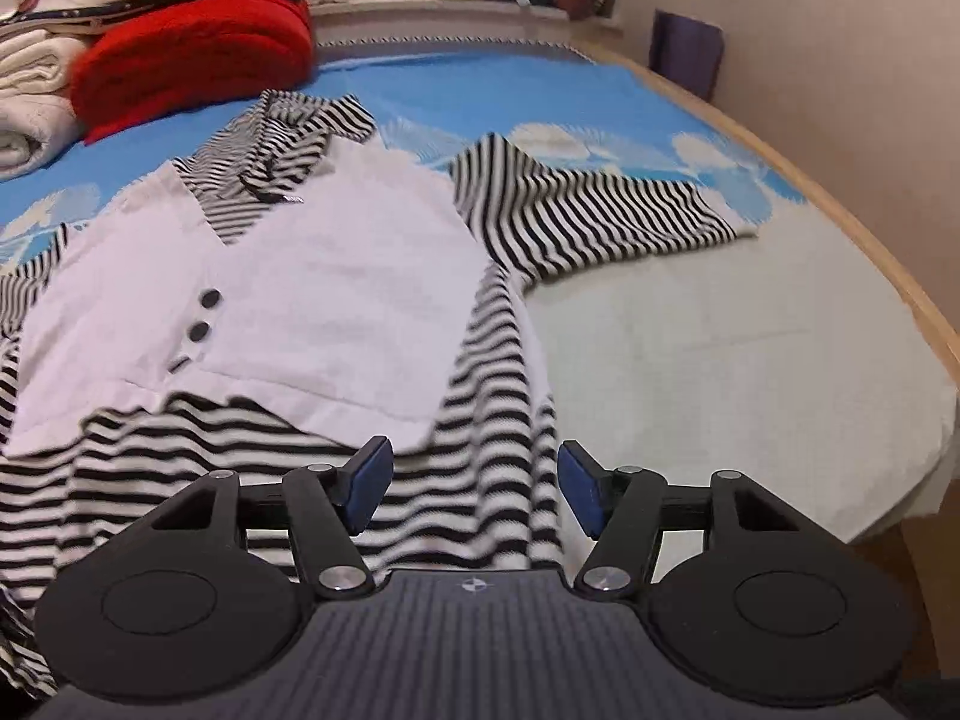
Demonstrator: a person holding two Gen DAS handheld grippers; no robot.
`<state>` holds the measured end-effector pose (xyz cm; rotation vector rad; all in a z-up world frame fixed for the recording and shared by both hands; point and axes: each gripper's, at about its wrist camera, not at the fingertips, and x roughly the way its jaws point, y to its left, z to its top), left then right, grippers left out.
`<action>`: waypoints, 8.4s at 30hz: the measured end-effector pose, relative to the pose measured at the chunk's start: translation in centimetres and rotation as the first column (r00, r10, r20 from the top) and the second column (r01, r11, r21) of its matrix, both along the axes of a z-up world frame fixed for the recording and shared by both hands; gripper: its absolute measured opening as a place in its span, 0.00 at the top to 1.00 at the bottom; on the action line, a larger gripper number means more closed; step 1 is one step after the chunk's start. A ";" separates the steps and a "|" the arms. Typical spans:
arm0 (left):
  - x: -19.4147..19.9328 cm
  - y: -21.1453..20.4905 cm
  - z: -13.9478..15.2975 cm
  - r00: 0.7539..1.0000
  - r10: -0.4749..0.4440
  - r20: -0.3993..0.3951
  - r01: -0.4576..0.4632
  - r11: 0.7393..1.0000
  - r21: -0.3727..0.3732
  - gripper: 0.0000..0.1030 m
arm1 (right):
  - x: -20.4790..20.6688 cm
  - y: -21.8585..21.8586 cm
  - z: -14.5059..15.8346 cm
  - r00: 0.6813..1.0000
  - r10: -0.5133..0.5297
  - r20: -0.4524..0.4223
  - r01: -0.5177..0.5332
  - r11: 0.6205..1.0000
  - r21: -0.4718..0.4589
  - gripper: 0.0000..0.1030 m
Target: Fold small clothes
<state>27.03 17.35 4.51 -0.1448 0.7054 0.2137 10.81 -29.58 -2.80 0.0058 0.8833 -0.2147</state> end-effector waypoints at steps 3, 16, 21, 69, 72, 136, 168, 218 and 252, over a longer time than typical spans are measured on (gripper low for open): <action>2.6 3.4 -1.3 0.999 0.039 -0.006 -0.039 0.999 0.011 0.58 | 0.4 1.6 1.4 0.998 0.045 0.045 -0.044 0.999 -0.021 0.41; 4.7 16.0 -8.5 0.948 0.283 -0.144 -0.288 0.958 -0.011 0.54 | 10.0 9.3 10.8 0.882 0.384 0.274 -0.388 0.921 -0.041 0.38; 4.9 18.8 -10.4 0.916 0.351 -0.194 -0.374 0.922 -0.098 0.39 | 16.2 12.1 10.2 0.840 0.445 0.311 -0.464 0.886 -0.013 0.36; 13.1 -15.1 0.9 0.942 -0.331 -0.050 0.319 0.933 -0.170 0.63 | 24.9 2.5 0.8 0.991 0.060 0.118 -0.080 0.982 0.169 0.55; 13.9 -11.8 0.9 0.964 -0.253 -0.088 0.239 0.960 -0.145 0.63 | 25.4 3.0 -0.2 0.994 0.056 0.097 -0.075 0.974 0.212 0.55; 14.3 -9.0 -9.4 0.837 -0.317 -0.446 0.219 0.941 -0.258 0.57 | 26.2 -8.8 -11.5 0.842 -0.476 -0.253 0.513 0.561 0.649 0.93; 13.3 -8.2 -10.5 0.767 -0.373 -0.523 0.349 0.925 -0.149 0.75 | 27.0 -6.4 -10.6 0.934 -0.139 -0.330 0.259 0.899 0.354 0.50; 15.2 -10.6 -2.0 0.954 -0.182 -0.239 0.168 0.983 -0.078 0.46 | 26.6 -10.8 -1.3 0.881 0.053 0.470 -0.041 0.999 -0.036 1.00; 15.5 -20.6 -9.1 0.809 -0.446 -0.383 0.385 0.894 -0.228 0.40 | 26.1 -6.6 -2.7 0.986 -0.071 -0.148 0.134 0.867 0.479 0.50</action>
